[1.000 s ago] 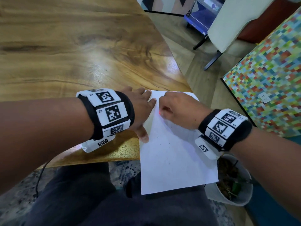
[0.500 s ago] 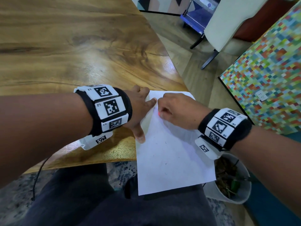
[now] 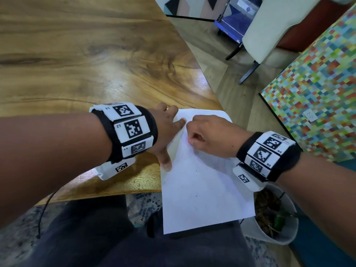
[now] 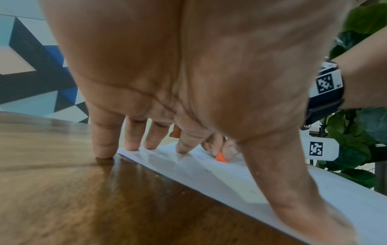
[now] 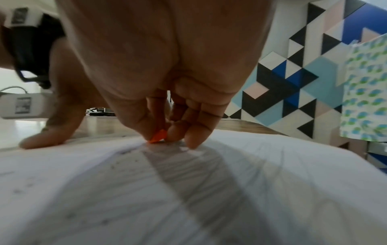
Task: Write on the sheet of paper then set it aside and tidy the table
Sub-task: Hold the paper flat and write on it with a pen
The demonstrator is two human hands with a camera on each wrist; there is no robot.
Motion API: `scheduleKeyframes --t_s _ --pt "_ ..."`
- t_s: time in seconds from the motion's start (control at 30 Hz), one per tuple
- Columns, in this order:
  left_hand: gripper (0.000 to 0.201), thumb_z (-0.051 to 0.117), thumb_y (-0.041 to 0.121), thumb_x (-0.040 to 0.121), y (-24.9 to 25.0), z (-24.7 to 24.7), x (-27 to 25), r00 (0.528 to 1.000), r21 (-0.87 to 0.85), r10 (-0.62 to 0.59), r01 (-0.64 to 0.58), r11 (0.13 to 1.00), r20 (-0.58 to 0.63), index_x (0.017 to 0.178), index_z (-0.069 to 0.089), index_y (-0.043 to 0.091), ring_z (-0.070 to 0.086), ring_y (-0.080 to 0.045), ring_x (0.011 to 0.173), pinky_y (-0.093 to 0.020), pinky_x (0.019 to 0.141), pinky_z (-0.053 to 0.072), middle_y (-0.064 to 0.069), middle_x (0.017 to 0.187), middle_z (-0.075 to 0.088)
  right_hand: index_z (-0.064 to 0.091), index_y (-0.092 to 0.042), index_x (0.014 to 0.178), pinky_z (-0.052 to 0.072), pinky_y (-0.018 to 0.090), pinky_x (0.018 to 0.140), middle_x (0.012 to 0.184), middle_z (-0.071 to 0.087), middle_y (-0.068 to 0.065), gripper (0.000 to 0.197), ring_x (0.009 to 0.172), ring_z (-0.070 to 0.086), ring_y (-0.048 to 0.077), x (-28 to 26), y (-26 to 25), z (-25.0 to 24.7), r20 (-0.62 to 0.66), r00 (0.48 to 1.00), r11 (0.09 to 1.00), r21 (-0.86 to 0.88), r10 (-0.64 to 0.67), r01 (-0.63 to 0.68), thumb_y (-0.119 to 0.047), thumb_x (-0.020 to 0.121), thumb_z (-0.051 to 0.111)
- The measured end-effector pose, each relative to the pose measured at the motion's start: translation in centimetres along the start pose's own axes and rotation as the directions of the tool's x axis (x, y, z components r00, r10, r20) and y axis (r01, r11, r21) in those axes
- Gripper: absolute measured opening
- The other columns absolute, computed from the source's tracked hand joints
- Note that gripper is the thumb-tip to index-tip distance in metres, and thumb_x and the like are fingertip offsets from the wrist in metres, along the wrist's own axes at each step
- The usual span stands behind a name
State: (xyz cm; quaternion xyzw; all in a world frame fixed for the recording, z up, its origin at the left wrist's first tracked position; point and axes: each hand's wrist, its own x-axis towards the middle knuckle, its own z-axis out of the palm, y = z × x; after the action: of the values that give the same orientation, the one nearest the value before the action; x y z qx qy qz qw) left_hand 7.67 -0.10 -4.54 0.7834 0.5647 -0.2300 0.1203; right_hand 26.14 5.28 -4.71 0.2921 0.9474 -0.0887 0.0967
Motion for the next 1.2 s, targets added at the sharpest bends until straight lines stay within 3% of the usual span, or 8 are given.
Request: scheduleKeyframes --t_s 0.13,0.23,0.33,0.43,0.5,0.7,1.0,1.2 --pt "0.142 0.073 0.084 0.058 0.0 -0.1 -0.2 1.0 -0.002 -0.002 0.002 1.0 0.009 0.162 -0.002 0.022 0.025 -0.032 0.136 -0.048 0.097 0.05 -0.007 0.145 0.023 0.049 -0.021 0.074 0.05 0.039 0.071 0.081 0.055 -0.003 0.01 0.078 0.055 0.021 2.0 2.0 -0.5 -0.133 0.977 0.985 0.043 0.169 -0.165 -0.021 0.084 0.052" --pt "0.144 0.074 0.085 0.056 -0.1 -0.1 -0.3 1.0 -0.01 -0.005 0.005 1.0 0.006 0.162 -0.001 0.023 0.024 -0.033 0.137 -0.05 0.098 0.05 -0.008 0.147 0.023 0.05 -0.022 0.074 0.052 0.04 0.071 0.08 0.055 -0.005 0.009 0.077 0.056 0.02 2.7 2.6 -0.9 -0.135 0.952 0.962 0.055 0.273 -0.268 -0.021 0.083 0.05" --pt "0.142 0.076 0.082 0.056 0.0 -0.1 -0.2 1.0 -0.014 -0.014 0.014 1.0 0.012 0.162 0.002 0.024 0.024 -0.032 0.136 -0.047 0.097 0.049 -0.007 0.145 0.023 0.047 -0.024 0.074 0.05 0.039 0.071 0.082 0.053 -0.005 0.013 0.079 0.055 0.02 1.6 0.9 -0.9 -0.103 0.977 0.982 0.025 0.188 -0.187 -0.025 0.086 0.051" --pt "0.136 0.078 0.081 0.057 0.2 -0.2 -0.2 1.0 -0.006 -0.019 0.019 1.0 0.015 0.16 0.009 0.024 0.026 -0.03 0.132 -0.04 0.081 0.046 -0.006 0.138 0.026 0.053 -0.02 0.082 0.045 0.035 0.071 0.086 0.05 -0.005 0.009 0.08 0.052 0.019 0.1 -1.5 -0.5 0.013 0.999 0.999 0.036 0.037 -0.037 -0.024 0.091 0.053" --pt "0.134 0.076 0.081 0.058 0.3 -0.2 -0.1 1.0 0.013 -0.017 0.017 1.0 0.01 0.159 0.011 0.024 0.027 -0.03 0.13 -0.039 0.077 0.044 -0.005 0.136 0.026 0.057 -0.016 0.085 0.043 0.034 0.071 0.086 0.049 -0.005 0.009 0.08 0.051 0.019 -0.1 -1.9 -0.5 0.016 1.0 0.999 0.044 0.012 -0.013 -0.022 0.091 0.053" --pt "0.137 0.074 0.082 0.061 0.1 -0.2 -0.4 1.0 -0.003 -0.009 0.009 1.0 0.02 0.161 -0.005 0.032 0.021 -0.032 0.139 -0.045 0.093 0.048 -0.009 0.15 0.019 0.053 -0.018 0.078 0.05 0.037 0.071 0.083 0.055 -0.005 0.01 0.08 0.055 0.02 2.0 2.1 -1.1 -0.133 0.955 0.964 0.058 0.265 -0.259 -0.019 0.087 0.05" --pt "0.137 0.079 0.076 0.062 0.6 -0.6 -0.1 0.999 0.006 -0.023 0.023 1.0 0.039 0.161 -0.006 0.033 0.022 -0.035 0.139 -0.046 0.092 0.046 -0.009 0.146 0.02 0.054 -0.019 0.078 0.043 0.033 0.066 0.081 0.05 -0.005 0.011 0.075 0.052 0.02 -1.7 -1.2 0.2 -0.01 1.0 0.999 0.042 -0.016 0.016 -0.023 0.089 0.053" --pt "0.137 0.077 0.078 0.062 0.6 -0.7 -0.3 0.998 0.031 -0.031 0.029 0.999 0.061 0.161 -0.006 0.033 0.019 -0.035 0.142 -0.049 0.098 0.049 -0.01 0.154 0.013 0.052 -0.019 0.077 0.049 0.039 0.071 0.083 0.056 -0.002 0.011 0.079 0.056 0.023 0.7 2.7 -0.5 -0.126 0.965 0.973 0.027 0.232 -0.23 -0.021 0.088 0.051"
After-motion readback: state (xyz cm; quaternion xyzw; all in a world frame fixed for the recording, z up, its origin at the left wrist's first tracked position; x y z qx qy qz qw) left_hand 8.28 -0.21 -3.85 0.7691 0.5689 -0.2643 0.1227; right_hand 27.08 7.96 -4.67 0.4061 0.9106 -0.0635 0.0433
